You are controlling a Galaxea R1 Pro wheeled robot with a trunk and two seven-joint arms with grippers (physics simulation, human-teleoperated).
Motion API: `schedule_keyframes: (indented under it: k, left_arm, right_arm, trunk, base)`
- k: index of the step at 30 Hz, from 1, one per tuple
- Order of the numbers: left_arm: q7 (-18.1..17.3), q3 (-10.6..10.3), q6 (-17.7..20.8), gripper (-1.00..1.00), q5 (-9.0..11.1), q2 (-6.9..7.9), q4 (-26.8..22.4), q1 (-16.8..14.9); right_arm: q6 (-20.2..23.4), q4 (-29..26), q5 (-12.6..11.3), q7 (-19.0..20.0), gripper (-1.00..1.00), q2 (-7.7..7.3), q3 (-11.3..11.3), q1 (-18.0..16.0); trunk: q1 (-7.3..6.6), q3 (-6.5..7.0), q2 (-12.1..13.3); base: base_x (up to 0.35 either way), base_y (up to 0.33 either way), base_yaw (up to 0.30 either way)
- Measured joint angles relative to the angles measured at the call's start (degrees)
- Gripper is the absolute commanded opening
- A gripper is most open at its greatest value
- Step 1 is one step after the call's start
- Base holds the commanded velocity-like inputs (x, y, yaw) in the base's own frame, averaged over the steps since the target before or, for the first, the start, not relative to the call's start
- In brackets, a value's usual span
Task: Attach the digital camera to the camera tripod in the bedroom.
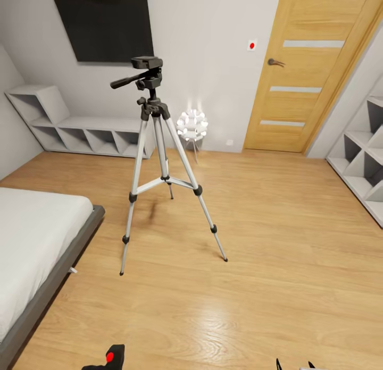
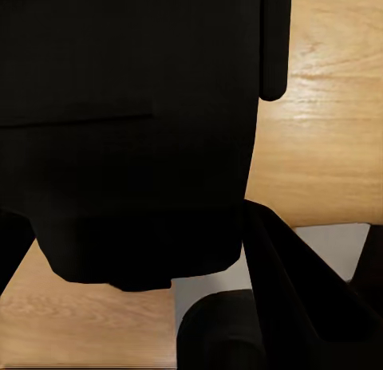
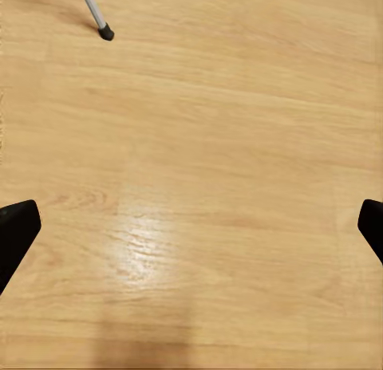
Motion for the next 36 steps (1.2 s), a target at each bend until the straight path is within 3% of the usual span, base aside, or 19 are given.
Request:
schedule_keyframes:
  k: [10, 13, 17, 19, 21, 28, 36]
  left_arm:
    - [0.03, 0.11, 0.22, -1.00, 0.41, 0.14, -0.02, 0.13]
    - [0.04, 0.28, 0.24, -1.00, 0.58, 0.94, -0.03, 0.13]
    - [0.03, 0.24, 0.14, -1.00, 1.79, 1.96, -0.04, 0.12]
    - [-0.03, 0.29, 0.11, -1.00, 3.48, 2.06, -0.04, 0.12]
    - [-0.04, 0.28, 0.13, -1.00, 4.50, 2.11, -0.05, 0.12]
    - [-0.06, 0.20, 0.16, -1.00, 5.79, 2.17, -0.05, 0.12]
    - [-0.06, 0.19, 0.17, -1.00, 5.87, 1.93, -0.05, 0.12]
  right_arm:
    - [0.14, 0.03, -0.09, 0.00, 1.00, 0.21, -0.03, 0.00]
    - [0.20, 0.09, -0.08, 0.53, 1.00, 0.49, 0.03, 0.00]
    - [0.49, 0.11, 0.00, 7.55, 1.00, 0.32, 0.06, 0.00]
    - [1.82, 0.12, 0.01, 13.05, 1.00, 0.15, 0.00, 0.00]
    - [3.17, 0.12, -0.01, 15.05, 1.00, 0.16, -0.03, 0.00]
    - [4.85, 0.11, -0.06, 13.78, 1.00, 0.50, -0.07, 0.00]
    - [4.94, 0.11, -0.05, 12.41, 1.00, 0.82, -0.05, 0.00]
  trunk:
    - [-2.20, 1.80, 4.01]
    - [-2.86, 2.33, 5.22]
    - [-3.73, 3.05, 6.82]
    - [-4.17, 3.41, 7.62]
    - [-4.61, 3.77, 8.42]
    - [-6.15, 5.03, 11.23]
    - [-7.91, 6.47, 14.44]
  base:
    - [0.000, 0.000, 0.000]
    - [0.000, 0.000, 0.000]
    - [0.000, 0.000, 0.000]
    - [0.000, 0.000, 0.000]
    - [0.000, 0.000, 0.000]
    - [0.000, 0.000, 0.000]
    - [0.000, 0.000, 0.000]
